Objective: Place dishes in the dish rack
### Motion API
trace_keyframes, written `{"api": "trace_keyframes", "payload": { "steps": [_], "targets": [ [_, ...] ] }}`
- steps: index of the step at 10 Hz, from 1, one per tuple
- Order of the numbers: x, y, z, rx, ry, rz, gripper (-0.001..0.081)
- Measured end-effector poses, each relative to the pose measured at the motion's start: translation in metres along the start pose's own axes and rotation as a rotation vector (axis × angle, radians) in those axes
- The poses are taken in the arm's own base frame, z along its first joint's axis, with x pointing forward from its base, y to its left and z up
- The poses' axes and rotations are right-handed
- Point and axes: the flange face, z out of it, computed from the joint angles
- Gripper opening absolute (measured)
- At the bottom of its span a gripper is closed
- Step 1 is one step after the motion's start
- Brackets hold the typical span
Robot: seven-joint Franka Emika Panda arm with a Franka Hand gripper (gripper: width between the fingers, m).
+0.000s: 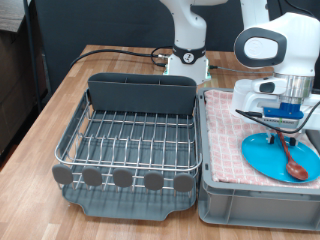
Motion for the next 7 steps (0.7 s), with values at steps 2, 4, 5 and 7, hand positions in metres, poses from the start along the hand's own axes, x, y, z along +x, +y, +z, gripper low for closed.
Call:
{"api": "trace_keyframes", "payload": {
  "steps": [2, 4, 5, 7],
  "targets": [
    [-0.001, -0.001, -0.001, 0.002, -0.001, 0.000, 0.0172],
    [0.001, -0.008, -0.007, 0.005, -0.002, -0.002, 0.0093],
    [0.004, -0.013, -0.014, 0.003, -0.002, 0.004, 0.0093],
    [0.014, -0.026, -0.038, -0.008, 0.010, 0.018, 0.0093]
  ]
}}
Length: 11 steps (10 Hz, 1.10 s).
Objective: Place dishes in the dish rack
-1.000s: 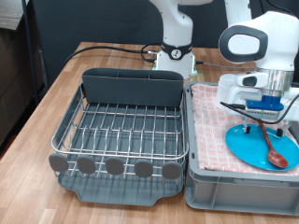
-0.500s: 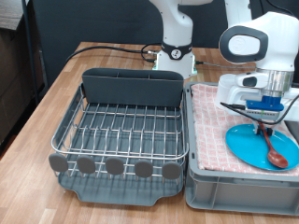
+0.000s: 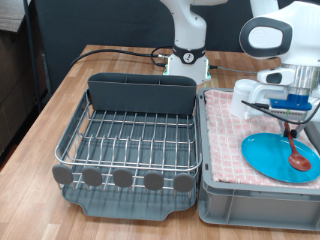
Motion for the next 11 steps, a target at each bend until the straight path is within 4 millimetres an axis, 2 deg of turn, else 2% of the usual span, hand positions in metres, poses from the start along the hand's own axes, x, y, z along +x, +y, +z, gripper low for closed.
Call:
{"api": "trace_keyframes", "payload": {
  "steps": [3, 6, 7, 9, 11],
  "targets": [
    [0.019, -0.010, -0.042, -0.010, 0.003, 0.060, 0.0093],
    [0.035, -0.003, -0.078, -0.046, 0.009, 0.219, 0.0092],
    [0.035, 0.006, -0.086, -0.056, 0.011, 0.265, 0.0092],
    [0.040, 0.008, -0.084, -0.056, 0.026, 0.295, 0.0092],
    [0.060, 0.030, -0.083, -0.083, 0.097, 0.512, 0.0092]
  ]
}}
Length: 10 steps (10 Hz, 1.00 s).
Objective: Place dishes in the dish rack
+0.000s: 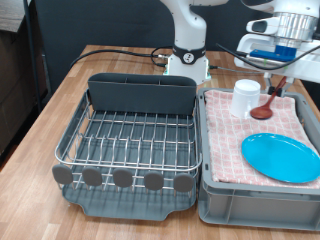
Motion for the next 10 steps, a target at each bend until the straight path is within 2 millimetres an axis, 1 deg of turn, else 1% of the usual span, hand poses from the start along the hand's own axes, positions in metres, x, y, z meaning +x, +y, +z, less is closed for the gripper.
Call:
{"api": "trace_keyframes", "payload": {
  "steps": [2, 4, 5, 6, 7, 8, 10],
  "targets": [
    [0.023, 0.016, -0.001, -0.071, 0.075, 0.193, 0.0092],
    [0.044, 0.032, -0.007, -0.142, 0.130, 0.360, 0.0092],
    [0.049, 0.039, -0.012, -0.145, 0.140, 0.425, 0.0092],
    [0.048, 0.039, -0.011, -0.144, 0.136, 0.401, 0.0092],
    [0.051, 0.039, -0.011, -0.146, 0.140, 0.432, 0.0092],
    [0.058, 0.043, -0.011, -0.160, 0.159, 0.482, 0.0092],
    [0.078, 0.057, -0.017, -0.189, 0.188, 0.563, 0.0092]
  ]
}}
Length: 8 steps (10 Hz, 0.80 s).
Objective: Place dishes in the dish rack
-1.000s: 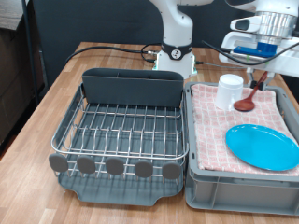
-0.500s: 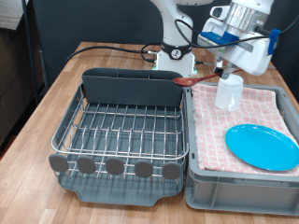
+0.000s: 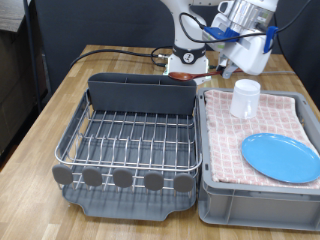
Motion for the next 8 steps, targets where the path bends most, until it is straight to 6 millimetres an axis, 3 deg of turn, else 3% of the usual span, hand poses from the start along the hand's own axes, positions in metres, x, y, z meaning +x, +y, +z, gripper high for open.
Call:
{"api": "trace_keyframes", "payload": {
  "steps": [6, 8],
  "targets": [
    [0.076, 0.021, 0.000, -0.088, 0.021, 0.189, 0.0092],
    [0.084, 0.026, 0.000, -0.091, 0.012, 0.203, 0.0092]
  ]
}}
